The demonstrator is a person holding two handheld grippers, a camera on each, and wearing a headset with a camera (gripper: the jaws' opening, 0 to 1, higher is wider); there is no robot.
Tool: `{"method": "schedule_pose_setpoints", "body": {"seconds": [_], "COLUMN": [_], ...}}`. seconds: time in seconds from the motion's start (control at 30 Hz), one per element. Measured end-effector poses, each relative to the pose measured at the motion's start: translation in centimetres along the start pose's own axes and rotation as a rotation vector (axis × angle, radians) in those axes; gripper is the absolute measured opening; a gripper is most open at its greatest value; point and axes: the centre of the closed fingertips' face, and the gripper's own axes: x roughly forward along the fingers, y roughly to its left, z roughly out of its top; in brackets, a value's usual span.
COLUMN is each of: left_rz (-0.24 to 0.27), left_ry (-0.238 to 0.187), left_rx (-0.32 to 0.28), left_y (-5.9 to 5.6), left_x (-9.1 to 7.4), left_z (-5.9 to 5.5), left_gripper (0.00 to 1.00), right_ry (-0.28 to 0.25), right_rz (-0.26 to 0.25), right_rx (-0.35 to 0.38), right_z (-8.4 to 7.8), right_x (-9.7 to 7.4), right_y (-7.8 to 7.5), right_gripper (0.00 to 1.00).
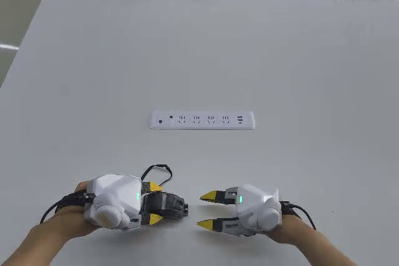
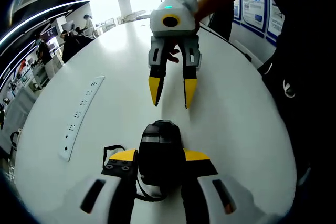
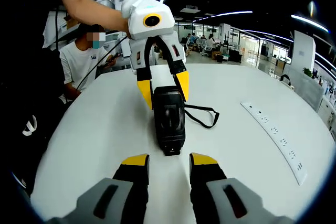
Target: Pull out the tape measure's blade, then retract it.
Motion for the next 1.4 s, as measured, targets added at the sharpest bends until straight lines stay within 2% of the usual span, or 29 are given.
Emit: {"method": "schedule_pose_setpoints", "body": {"seconds": [0.13, 0.33, 0.7, 0.87, 1.4], "left_rz": [-0.002, -0.008, -0.004, -0.004, -0.005], "left_ry": [0.001, 0.006, 0.003, 0.002, -0.006], "left_rx": [-0.002, -0.008, -0.005, -0.005, -0.014], "left_y": [0.0, 0.1, 0.1, 0.1, 0.1], "left_x": [0.0, 0.1, -0.1, -0.1, -0.2], "left_z": [-0.1, -0.4, -0.1, 0.0, 0.0], "left_gripper": [0.27, 0.26, 0.25, 0.25, 0.25], "right_ry": [0.014, 0.029, 0.051, 0.062, 0.062], "right_rz": [-0.007, 0.03, 0.061, 0.065, 0.065], "right_rx": [0.0, -0.005, -0.047, -0.069, -0.03], "right_z": [-0.3, -0.4, -0.3, -0.4, -1.0], "right_x": [0.8, 1.7, 3.4, 3.6, 3.9], "right_y": [-0.4, 0.0, -0.1, -0.4, -0.3], "right_gripper": [0.25, 0.25, 0.21, 0.14, 0.13]}}
